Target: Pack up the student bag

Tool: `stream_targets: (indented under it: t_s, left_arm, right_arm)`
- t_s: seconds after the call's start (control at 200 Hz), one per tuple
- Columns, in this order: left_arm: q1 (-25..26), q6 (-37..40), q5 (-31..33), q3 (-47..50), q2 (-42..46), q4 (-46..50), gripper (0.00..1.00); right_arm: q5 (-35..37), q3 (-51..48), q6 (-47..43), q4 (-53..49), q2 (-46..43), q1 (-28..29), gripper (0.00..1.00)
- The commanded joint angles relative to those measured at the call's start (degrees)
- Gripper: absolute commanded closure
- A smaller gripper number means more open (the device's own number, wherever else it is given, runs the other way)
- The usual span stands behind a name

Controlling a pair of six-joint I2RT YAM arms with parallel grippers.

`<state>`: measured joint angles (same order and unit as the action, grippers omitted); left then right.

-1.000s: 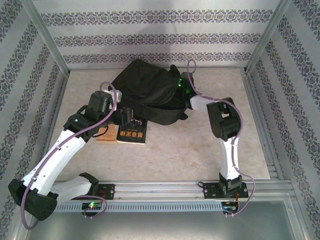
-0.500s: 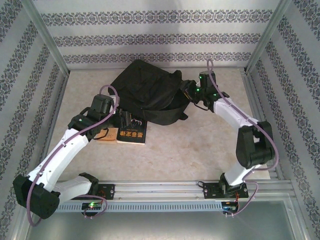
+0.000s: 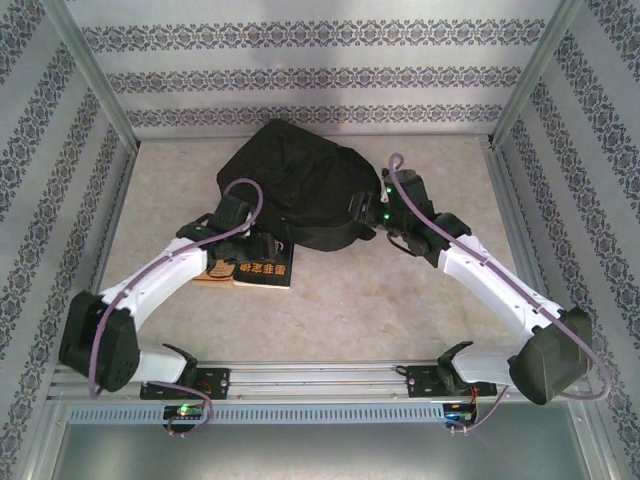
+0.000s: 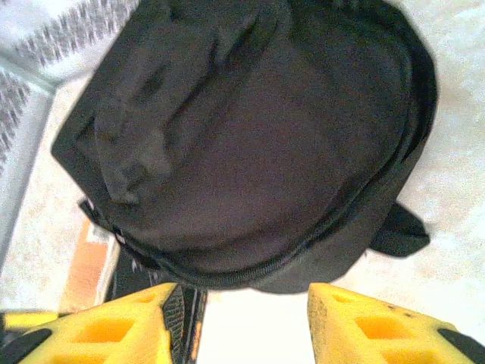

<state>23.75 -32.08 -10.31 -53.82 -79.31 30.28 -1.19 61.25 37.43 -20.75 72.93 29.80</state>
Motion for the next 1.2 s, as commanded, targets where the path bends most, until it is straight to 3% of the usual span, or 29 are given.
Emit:
stream_targets:
  t_s: [0.0, 0.29, 0.645, 0.809, 0.979, 1.084, 1.194]
  left_arm:
    - [2.24, -3.81, 0.52, 1.47, -3.18, -7.31, 0.34]
    - [7.65, -1.32, 3.03, 4.65, -14.28, -13.10, 0.35]
    - [14.19, 1.29, -4.38, 8.11, -15.90, -10.83, 0.37]
    - [20.10, 1.18, -11.17, 10.56, -11.49, -6.48, 0.39]
    - [23.36, -2.84, -18.05, 15.97, 0.12, -3.87, 0.41]
    - [22.96, -6.22, -10.59, 16.72, 9.77, 1.72, 0.35]
    - [19.06, -13.13, -2.67, 18.19, 16.65, 4.77, 0.32]
  right_arm:
    - [-2.32, -1.97, -3.22, -0.42, 0.18, 2.00, 0.53]
    - [-6.21, -7.83, -3.14, 4.83, -0.59, 4.21, 0.53]
    - [-6.54, -11.24, -4.25, 4.51, -1.97, 4.57, 0.53]
    - [-6.55, -11.40, -4.54, 2.97, -2.09, 4.56, 0.53]
    - [-8.23, -12.69, -3.88, 2.94, -0.64, 4.56, 0.52]
    - [-13.46, -12.91, -3.03, 4.64, 2.68, 4.80, 0.52]
    - [-22.86, -11.98, -1.79, 7.57, 9.42, 6.30, 0.52]
